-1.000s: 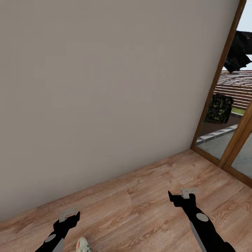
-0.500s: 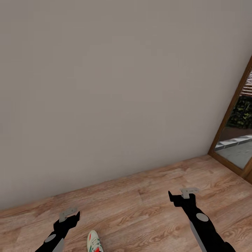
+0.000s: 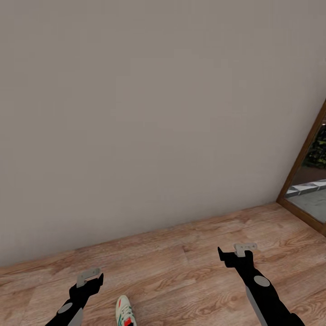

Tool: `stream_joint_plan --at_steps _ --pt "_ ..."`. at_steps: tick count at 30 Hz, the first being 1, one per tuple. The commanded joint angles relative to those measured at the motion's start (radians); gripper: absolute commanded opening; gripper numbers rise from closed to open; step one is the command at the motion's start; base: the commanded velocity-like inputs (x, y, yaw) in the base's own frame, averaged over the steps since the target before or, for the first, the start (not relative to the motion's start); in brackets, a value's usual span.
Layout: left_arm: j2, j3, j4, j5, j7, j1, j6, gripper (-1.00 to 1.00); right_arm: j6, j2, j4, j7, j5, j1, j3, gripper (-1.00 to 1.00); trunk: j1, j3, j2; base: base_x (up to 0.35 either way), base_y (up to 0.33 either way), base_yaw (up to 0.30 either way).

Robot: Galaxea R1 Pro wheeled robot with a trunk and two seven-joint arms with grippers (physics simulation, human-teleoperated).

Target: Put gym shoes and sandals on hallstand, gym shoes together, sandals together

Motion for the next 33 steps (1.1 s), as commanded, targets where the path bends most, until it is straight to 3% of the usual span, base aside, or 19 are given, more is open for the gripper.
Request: stream_joint_plan --at_steps 1,33 --pt "0.0 -0.001 0.0 0.008 0.0 -0.001 -0.003 1.0 0.005 0.0 -0.001 0.0 0.0 0.0 0.0 1.0 0.0 -0.001 -0.001 0.0 -0.165 0.006" --pt "0.0 -0.003 0.001 0.007 0.0 -0.001 -0.003 1.0 0.005 0.0 -0.008 -0.001 0.0 0.0 0.0 1.0 0.0 -0.001 -0.001 -0.03 -0.024 0.001"
